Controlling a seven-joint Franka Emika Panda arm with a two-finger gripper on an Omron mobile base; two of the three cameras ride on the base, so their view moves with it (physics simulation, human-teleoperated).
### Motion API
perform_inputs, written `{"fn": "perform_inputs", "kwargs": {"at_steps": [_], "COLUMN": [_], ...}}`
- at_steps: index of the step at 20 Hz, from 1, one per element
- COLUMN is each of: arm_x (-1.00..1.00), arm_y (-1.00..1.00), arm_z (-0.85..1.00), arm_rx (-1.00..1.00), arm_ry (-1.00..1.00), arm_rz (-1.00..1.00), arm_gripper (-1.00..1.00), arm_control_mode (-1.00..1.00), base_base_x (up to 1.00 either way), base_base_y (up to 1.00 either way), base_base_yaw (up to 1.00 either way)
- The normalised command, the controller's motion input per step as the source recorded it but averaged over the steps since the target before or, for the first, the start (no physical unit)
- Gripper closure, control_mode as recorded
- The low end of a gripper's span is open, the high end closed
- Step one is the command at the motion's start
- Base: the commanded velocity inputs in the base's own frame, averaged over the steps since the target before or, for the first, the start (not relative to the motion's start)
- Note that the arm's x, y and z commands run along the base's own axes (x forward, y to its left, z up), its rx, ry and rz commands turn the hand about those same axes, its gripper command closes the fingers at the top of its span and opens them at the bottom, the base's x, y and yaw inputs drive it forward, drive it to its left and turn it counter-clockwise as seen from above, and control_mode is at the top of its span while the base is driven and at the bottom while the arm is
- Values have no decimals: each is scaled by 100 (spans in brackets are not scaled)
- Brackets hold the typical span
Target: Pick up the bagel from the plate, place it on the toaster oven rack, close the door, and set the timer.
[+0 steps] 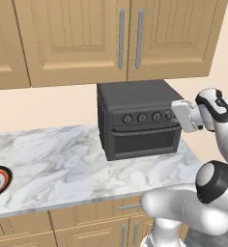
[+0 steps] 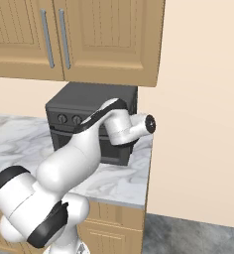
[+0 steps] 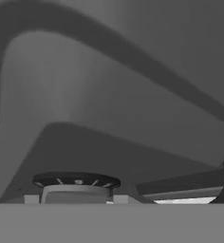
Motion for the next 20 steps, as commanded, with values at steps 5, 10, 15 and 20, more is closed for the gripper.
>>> {"fn": "perform_inputs", "kwargs": {"at_steps": [5, 10, 15, 20], "arm_x": [0, 0, 0, 0], "arm_y": [-76, -78, -81, -51], "arm_z": [-24, -24, -32, -24], "arm_rx": [33, 34, 32, 21], "arm_ry": [0, 1, 2, 2], "arm_rz": [0, 0, 0, 0], "arm_gripper": [100, 100, 100, 100], "arm_control_mode": [-100, -100, -100, -100], "base_base_x": [0, 0, 0, 0], "base_base_y": [0, 0, 0, 0], "base_base_yaw": [0, 0, 0, 0]}}
